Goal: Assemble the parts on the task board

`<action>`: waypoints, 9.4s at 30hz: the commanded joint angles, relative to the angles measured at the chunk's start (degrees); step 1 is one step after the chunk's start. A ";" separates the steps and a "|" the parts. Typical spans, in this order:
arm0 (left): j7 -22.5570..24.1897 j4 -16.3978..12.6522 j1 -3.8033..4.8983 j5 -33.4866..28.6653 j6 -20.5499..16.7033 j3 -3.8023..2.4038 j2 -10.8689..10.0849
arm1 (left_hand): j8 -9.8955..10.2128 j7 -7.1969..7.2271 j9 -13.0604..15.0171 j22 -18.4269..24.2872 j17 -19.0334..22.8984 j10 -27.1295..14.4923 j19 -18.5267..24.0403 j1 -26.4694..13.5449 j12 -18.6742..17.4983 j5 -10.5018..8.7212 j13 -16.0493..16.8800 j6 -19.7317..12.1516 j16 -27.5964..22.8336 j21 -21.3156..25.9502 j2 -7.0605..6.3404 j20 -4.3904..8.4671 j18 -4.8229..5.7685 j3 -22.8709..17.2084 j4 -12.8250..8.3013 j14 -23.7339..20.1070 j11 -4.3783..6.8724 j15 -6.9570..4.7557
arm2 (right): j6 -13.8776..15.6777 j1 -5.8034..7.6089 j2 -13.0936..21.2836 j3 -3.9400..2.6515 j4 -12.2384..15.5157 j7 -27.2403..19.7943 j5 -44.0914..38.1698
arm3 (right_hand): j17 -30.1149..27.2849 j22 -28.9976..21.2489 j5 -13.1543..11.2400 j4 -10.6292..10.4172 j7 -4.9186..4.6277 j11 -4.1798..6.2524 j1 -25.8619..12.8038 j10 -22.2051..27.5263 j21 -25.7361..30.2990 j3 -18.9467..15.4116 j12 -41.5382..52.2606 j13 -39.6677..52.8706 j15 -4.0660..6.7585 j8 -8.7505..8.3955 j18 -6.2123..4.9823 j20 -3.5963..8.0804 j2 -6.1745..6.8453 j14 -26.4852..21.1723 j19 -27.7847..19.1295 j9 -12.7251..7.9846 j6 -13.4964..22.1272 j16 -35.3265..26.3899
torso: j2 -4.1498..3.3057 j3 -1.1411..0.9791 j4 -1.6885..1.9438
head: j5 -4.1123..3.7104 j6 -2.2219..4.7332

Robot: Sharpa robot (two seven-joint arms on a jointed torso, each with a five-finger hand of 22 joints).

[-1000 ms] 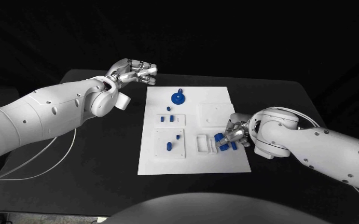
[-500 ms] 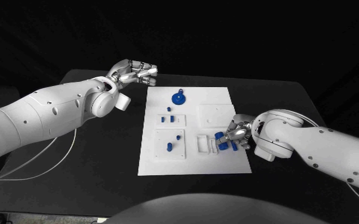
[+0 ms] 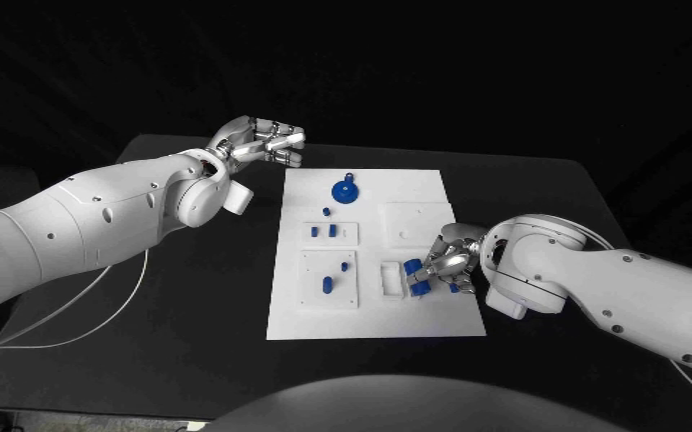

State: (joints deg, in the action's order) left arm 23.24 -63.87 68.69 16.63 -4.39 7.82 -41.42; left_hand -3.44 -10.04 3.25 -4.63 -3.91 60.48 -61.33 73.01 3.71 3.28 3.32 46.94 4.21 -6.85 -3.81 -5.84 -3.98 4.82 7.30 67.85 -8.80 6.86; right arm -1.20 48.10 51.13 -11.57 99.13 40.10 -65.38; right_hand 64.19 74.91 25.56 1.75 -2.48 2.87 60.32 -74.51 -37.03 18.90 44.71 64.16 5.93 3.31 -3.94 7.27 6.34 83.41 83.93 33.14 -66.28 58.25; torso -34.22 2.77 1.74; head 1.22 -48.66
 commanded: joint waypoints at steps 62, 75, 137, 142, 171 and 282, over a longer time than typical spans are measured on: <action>-0.36 -0.20 -0.08 0.01 1.69 -0.03 -0.10 | 0.22 -0.10 -0.06 0.07 -0.07 -1.29 0.38 -0.31 -0.01 0.73 0.06 -0.56 -0.17 0.60 0.35 -0.56 -0.05 -0.08 -0.03 -1.02 -0.22 0.34 | -4.13 0.70 -5.59 0.79 -3.19 3.44 0.58 | -0.03 4.00 -22.64 -8.30 0.72 -0.19 -1.32 -1.30 0.05 -2.77 -0.26 -0.91 -0.03 0.38 0.50 -0.04 3.08 0.11 3.00 -3.07 -0.88 -0.11 | -0.14 0.07 0.13 | 0.47 -0.23; -0.32 -0.34 -0.08 0.27 1.83 -0.03 -0.27 | 0.22 -0.10 -0.06 0.09 -0.06 -1.42 0.50 -0.40 0.01 0.79 0.06 -0.59 -0.16 0.71 0.40 -0.63 -0.06 0.06 -0.20 -1.24 -0.26 0.41 | -4.63 0.69 -4.95 0.90 -1.81 3.26 2.22 | 0.39 3.97 -22.78 -12.46 0.74 -0.13 -0.74 -1.37 0.34 -28.29 -0.92 -0.90 0.10 0.45 0.58 0.12 -4.46 0.21 3.01 -2.10 -0.55 -0.55 | -0.21 0.02 0.07 | 0.61 -0.12; -2.59 0.03 -0.08 -0.89 1.64 0.05 -0.10 | 0.25 -0.19 -0.10 0.04 -0.08 -1.57 0.40 -1.16 0.02 0.34 0.06 -1.36 -0.11 0.74 1.79 -0.63 -0.11 0.60 -0.04 -1.19 -0.30 0.40 | -10.02 0.65 -2.59 0.69 -1.68 -0.04 0.56 | 0.05 4.06 -12.32 -2.38 1.60 0.30 2.37 -1.20 0.34 -31.94 -0.02 -1.49 0.30 0.38 0.74 0.19 -12.65 0.17 2.96 8.29 -1.69 -0.32 | -0.20 0.06 0.11 | 0.94 -0.18; -2.62 0.02 -0.08 -1.00 1.48 0.05 -0.15 | 0.25 -0.18 -0.09 0.03 -0.09 -1.60 0.40 -1.00 0.03 0.40 0.06 -1.34 -0.10 0.73 1.79 -0.64 -0.12 0.50 -0.05 -1.19 -0.31 0.41 | -9.98 0.50 -2.92 0.73 -1.90 -0.37 0.75 | 0.04 4.06 -13.73 -1.51 1.61 0.30 1.98 -1.20 0.32 -30.73 0.06 -1.44 0.27 0.40 0.75 0.18 -11.69 0.17 2.97 8.25 -1.77 -0.33 | -0.18 0.02 0.12 | 0.91 -0.12; -2.48 -0.46 -0.08 -0.96 1.08 0.10 -0.44 | 0.24 -0.15 -0.08 0.02 -0.09 -1.52 0.39 -0.90 0.04 0.42 0.06 -1.06 -0.09 0.72 2.07 -0.62 -0.10 0.76 -0.47 -1.13 -0.28 0.38 | -7.37 -0.56 -1.69 0.83 -0.78 -3.87 4.43 | -0.10 4.01 -16.33 -5.33 1.59 0.26 -0.04 -1.15 0.41 -32.56 0.71 -0.89 0.27 0.37 0.69 0.17 -10.02 0.16 2.99 8.35 -1.72 -0.40 | -0.21 -0.02 0.04 | 0.44 -0.07; -2.51 -0.03 -0.08 -0.83 1.27 0.11 -0.48 | 0.30 -0.29 -0.14 0.00 -0.09 -1.63 0.61 -1.85 0.03 0.45 0.06 -2.32 -0.09 0.75 3.02 -0.68 -0.06 1.17 0.11 -1.34 -0.34 0.45 | -5.03 -5.44 2.16 -2.69 -3.15 1.83 -4.74 | 1.43 4.44 6.97 10.73 0.46 0.32 0.85 0.69 -0.74 12.96 -1.36 -1.35 0.40 0.40 0.22 0.27 0.56 0.07 2.67 14.77 0.30 -0.39 | -0.21 0.06 0.17 | -1.60 -0.13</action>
State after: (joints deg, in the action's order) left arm 20.43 -63.74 68.68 16.13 -3.64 7.97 -42.00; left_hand -3.49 -10.38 3.16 -4.64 -3.91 59.26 -60.93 71.31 3.71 3.82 3.31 44.87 4.21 -6.42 -1.19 -6.24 -3.98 5.73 7.50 67.03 -9.21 7.28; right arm -5.70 43.46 53.45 -14.92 95.95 39.38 -75.59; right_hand 65.57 74.94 32.19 3.73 -2.30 2.88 61.59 -73.53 -37.47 23.31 43.17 62.73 6.41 3.98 -3.03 7.66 7.16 83.50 83.93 54.23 -65.91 57.57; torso -34.44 2.78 1.88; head -0.42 -48.87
